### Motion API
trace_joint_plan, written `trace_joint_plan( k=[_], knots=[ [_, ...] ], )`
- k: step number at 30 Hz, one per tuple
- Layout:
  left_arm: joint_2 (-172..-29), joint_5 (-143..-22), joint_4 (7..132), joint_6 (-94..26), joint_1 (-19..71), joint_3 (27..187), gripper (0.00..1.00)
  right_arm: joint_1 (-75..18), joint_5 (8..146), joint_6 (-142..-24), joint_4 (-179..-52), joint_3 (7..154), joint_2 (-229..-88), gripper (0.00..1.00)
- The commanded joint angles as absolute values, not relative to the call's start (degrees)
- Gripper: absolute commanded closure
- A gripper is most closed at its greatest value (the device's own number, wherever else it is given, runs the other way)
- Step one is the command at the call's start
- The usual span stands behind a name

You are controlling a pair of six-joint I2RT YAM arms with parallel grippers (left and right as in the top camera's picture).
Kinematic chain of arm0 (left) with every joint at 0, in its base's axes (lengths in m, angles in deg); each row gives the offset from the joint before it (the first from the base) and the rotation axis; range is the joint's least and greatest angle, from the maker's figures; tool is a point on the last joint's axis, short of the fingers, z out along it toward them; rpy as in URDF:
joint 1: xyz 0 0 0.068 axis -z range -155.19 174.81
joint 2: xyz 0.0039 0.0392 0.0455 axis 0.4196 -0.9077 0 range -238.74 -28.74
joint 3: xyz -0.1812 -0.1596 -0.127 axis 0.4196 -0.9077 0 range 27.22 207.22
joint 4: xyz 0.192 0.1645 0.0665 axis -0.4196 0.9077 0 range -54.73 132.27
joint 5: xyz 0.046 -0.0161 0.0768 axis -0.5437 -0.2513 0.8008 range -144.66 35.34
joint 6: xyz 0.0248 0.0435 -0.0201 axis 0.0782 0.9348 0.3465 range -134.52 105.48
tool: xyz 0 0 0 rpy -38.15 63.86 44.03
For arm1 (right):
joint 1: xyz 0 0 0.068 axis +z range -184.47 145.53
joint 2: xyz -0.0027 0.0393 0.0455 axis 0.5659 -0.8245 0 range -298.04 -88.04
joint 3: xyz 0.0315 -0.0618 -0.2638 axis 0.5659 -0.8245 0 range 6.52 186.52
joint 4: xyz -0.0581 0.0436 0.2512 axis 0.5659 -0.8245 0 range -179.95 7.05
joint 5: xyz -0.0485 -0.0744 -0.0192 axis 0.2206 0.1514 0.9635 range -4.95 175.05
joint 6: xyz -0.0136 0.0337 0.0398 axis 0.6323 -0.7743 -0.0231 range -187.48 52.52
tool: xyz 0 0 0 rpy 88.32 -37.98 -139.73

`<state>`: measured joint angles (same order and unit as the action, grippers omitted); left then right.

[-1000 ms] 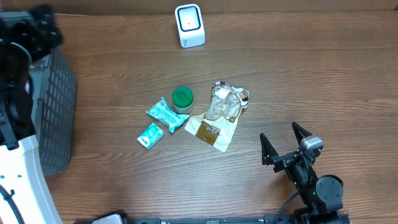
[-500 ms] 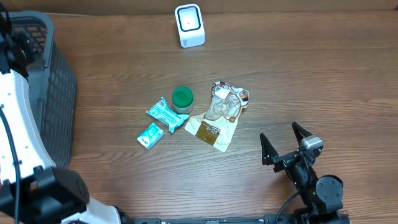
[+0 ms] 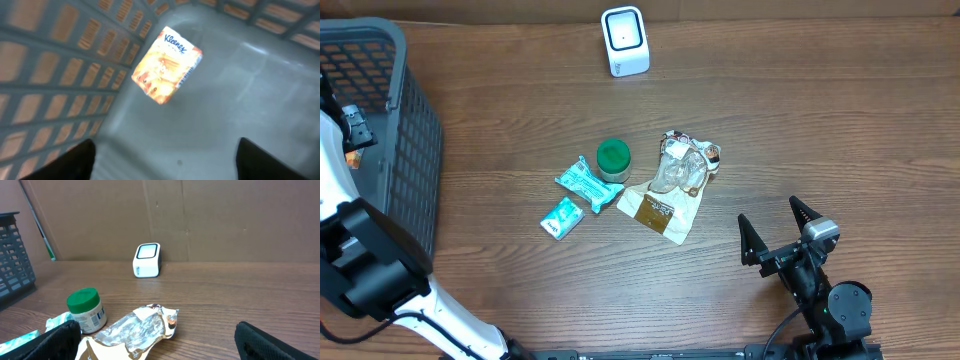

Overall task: Scan the item barcode
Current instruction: 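Reach into the basket and grasp the orange Kleenex tissue pack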

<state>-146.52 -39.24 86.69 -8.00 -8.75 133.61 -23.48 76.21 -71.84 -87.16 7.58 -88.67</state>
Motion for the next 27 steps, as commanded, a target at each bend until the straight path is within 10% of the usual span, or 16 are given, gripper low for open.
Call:
trace_joint_plan(
  k=[1, 27],
  knots=[
    [-150.11, -42.63, 84.59, -4.24, -9.28, 133.94, 0.19, -23.18, 75.95, -72.12, -86.92, 6.99, -88.21, 0.00],
    [-162.08, -37.01, 73.58, 2.19, -9.37, 133.94, 0.45, -23.18, 75.95, -72.12, -86.92, 6.99, -88.21, 0.00]
  ],
)
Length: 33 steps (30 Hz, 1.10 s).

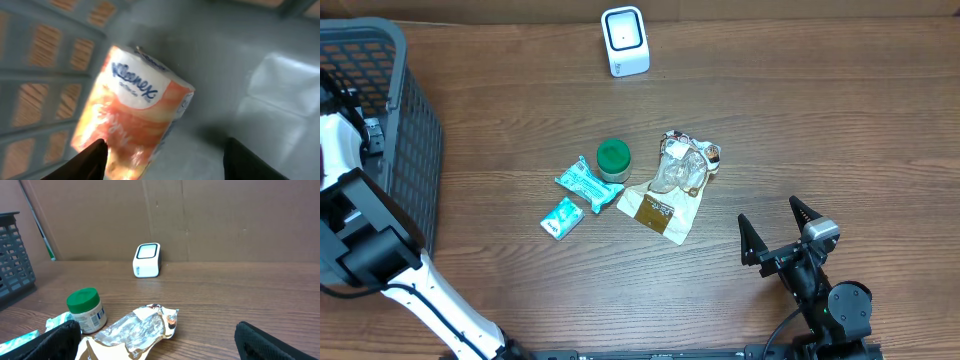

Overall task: Scan the item barcode
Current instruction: 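Reach into the basket and grasp the orange Kleenex tissue pack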

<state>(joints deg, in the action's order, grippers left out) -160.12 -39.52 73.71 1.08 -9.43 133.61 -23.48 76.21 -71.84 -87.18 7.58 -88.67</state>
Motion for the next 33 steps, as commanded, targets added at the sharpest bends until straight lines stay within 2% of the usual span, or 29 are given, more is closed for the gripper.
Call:
trace_joint_plan(
  k=[1, 5, 6, 7, 11, 19, 24, 33],
  knots=[
    [-162.21, -36.53, 73.60, 2.10, -9.37, 133.92, 0.46, -23.18, 75.95, -72.12, -86.92, 6.99, -88.21, 0.00],
    [-162.54, -36.05, 73.53, 1.10, -9.58, 133.76, 0.53, -23.18, 75.95, -72.12, -86.92, 6.99, -88.21, 0.00],
    [-162.54, -36.07, 73.56, 1.10, -9.69, 133.76, 0.67, -23.18, 75.95, -72.12, -86.92, 6.99, -88.21, 0.00],
    [-162.54, -36.05, 73.58, 1.10, -9.74, 133.76, 0.75, -23.18, 75.95, -72.12, -86.92, 6.99, -88.21, 0.00],
    [-162.54, -36.07, 73.77, 0.77, -9.74, 133.76, 0.96, -23.18, 75.95, -72.12, -86.92, 6.99, -88.21, 0.00],
    [-161.30, -36.09, 76.57, -5.02, -9.06, 133.94, 0.96, -23.18, 75.95, -72.12, -86.92, 6.99, -88.21, 0.00],
    [-154.21, -36.38, 77.25, -10.57, -8.91, 134.01, 0.96, -23.18, 75.95, -72.12, -86.92, 6.99, -88.21, 0.00],
    [-136.51, -49.10, 78.54, -12.76, -9.08, 134.01, 0.96, -23.18, 75.95, -72.12, -86.92, 6.99, -88.21, 0.00]
  ],
)
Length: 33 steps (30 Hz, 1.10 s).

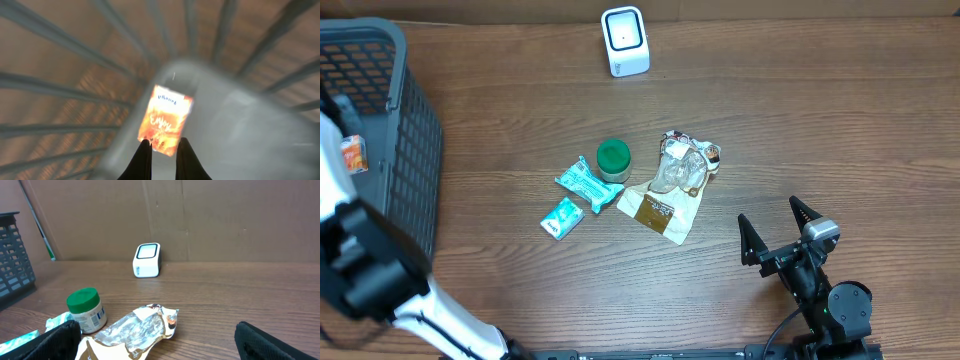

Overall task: Scan the item barcode
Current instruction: 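Reach into the basket and grasp the orange Kleenex tissue pack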

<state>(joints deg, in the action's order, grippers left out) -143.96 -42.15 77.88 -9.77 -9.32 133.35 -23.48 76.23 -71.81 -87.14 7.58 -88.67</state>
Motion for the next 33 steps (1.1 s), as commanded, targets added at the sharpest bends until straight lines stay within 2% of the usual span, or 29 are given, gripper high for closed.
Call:
trace_joint_plan(
  k=[1, 4, 5, 7, 11, 18, 30, 33],
  knots=[
    [-135.61, -49.60, 78.60, -13.39, -9.08, 134.01, 0.96, -23.18, 75.95, -72.12, -86.92, 6.99, -88.21, 0.00],
    [-134.54, -48.05, 78.71, -13.22, -9.15, 134.01, 0.95, -23.18, 75.95, -72.12, -86.92, 6.99, -88.21, 0.00],
    [-134.70, -47.26, 79.11, -13.20, -9.32, 133.98, 0.91, -23.18, 75.95, -72.12, -86.92, 6.99, -88.21, 0.00],
    [-135.50, -46.76, 80.46, -12.24, -9.67, 133.96, 0.67, -23.18, 75.95, -72.12, -86.92, 6.99, -88.21, 0.00],
    [-138.78, -46.78, 81.73, -8.74, -10.39, 133.66, 0.52, -23.18, 75.95, -72.12, -86.92, 6.99, -88.21, 0.00],
    [-147.79, -48.94, 82.36, -2.79, -12.27, 133.46, 0.52, -23.18, 75.95, -72.12, -86.92, 6.99, -88.21, 0.00],
    [-159.00, -46.80, 76.97, -0.83, -13.47, 133.44, 0.45, -23.18, 75.95, -72.12, -86.92, 6.99, -88.21, 0.00],
    [-161.08, -46.78, 76.86, -0.76, -13.47, 133.44, 0.48, -23.18, 75.95, -72.12, -86.92, 6.99, -88.21, 0.00]
  ],
)
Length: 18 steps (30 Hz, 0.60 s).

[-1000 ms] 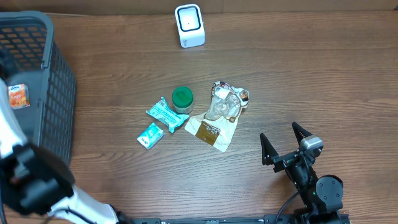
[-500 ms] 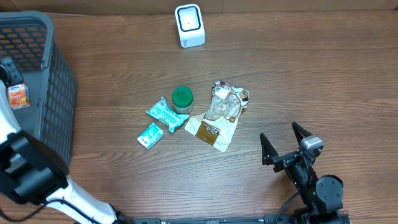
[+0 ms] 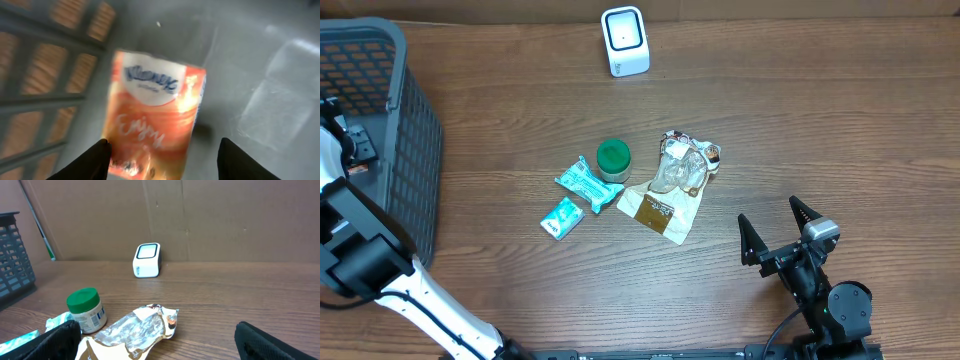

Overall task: Scan the item barcode
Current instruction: 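Reach into the basket and grasp the orange Kleenex tissue pack, then lift the Kleenex pack out and set it beside the bean bag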

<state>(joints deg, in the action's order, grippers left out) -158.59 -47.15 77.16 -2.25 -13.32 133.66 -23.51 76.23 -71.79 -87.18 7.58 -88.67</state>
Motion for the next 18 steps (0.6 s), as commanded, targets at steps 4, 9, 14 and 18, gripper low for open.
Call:
trace_joint_plan(
  k=[4, 9, 14, 18],
  knots=[
    [-162.26, -46.78, 77.29, -0.78, -13.47, 133.44, 0.78, -23.18, 75.95, -72.12, -86.92, 6.99, -88.21, 0.00],
    [-161.71, -46.76, 79.22, -1.13, -13.37, 133.74, 0.96, -23.18, 75.95, -72.12, -86.92, 6.99, -88.21, 0.00],
    [-158.72, -46.78, 82.78, -5.39, -13.30, 133.96, 0.96, -23.18, 75.95, -72.14, -86.92, 6.99, -88.21, 0.00],
    [-153.27, -46.80, 84.81, -8.98, -12.97, 133.96, 0.96, -23.18, 75.95, -72.12, -86.92, 6.99, -88.21, 0.00]
  ],
)
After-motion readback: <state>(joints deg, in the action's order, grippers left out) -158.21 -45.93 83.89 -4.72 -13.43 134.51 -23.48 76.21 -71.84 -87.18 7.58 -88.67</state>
